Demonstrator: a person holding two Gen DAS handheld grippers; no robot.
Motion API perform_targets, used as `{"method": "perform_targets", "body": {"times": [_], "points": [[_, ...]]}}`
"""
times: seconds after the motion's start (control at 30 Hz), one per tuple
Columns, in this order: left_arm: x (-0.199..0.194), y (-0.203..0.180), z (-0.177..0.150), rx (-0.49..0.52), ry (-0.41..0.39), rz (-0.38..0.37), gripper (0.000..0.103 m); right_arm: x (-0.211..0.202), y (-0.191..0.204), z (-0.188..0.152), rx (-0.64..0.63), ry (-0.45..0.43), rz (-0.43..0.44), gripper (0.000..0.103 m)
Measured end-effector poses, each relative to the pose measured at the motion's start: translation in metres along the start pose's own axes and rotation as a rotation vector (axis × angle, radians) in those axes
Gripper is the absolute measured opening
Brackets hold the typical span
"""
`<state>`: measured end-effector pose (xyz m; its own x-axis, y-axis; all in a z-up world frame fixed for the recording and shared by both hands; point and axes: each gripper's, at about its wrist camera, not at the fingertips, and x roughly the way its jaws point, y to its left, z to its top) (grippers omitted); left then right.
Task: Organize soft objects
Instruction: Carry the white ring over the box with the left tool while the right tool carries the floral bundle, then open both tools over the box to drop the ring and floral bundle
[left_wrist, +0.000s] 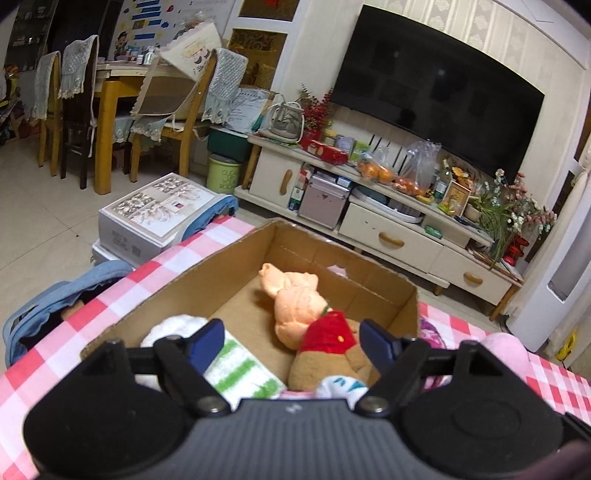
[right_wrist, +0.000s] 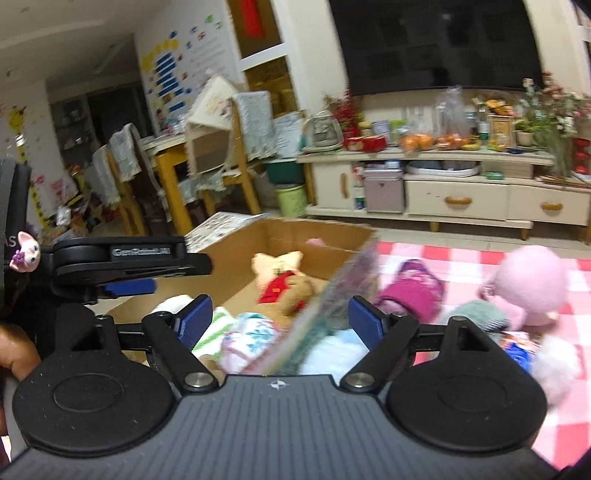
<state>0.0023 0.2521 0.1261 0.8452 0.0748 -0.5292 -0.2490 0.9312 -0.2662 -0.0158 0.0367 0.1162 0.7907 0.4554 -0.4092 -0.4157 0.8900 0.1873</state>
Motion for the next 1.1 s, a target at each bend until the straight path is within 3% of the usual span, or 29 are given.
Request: {"method": "perform_targets", "body": {"times": [0.2,0.47,1.1], "points": [[-0.002,-0.014,-0.005,0.046,-0.01,-0.018,0.091,-0.021,-0.021,-0.009,0.032,0.002,-0.081,0.101],[-0.007,-0.039,-0.016,0.105,-0.007,-0.067,0.092,-0.037,-0.041,-0.021,0.082,0.005,-0.149,0.102],[-0.008,-0.095,-0.043,0.234,0.008,-0.13,0.098,-0.049,-0.063,-0.041,0.162,-0.004,-0.232,0.102]]}}
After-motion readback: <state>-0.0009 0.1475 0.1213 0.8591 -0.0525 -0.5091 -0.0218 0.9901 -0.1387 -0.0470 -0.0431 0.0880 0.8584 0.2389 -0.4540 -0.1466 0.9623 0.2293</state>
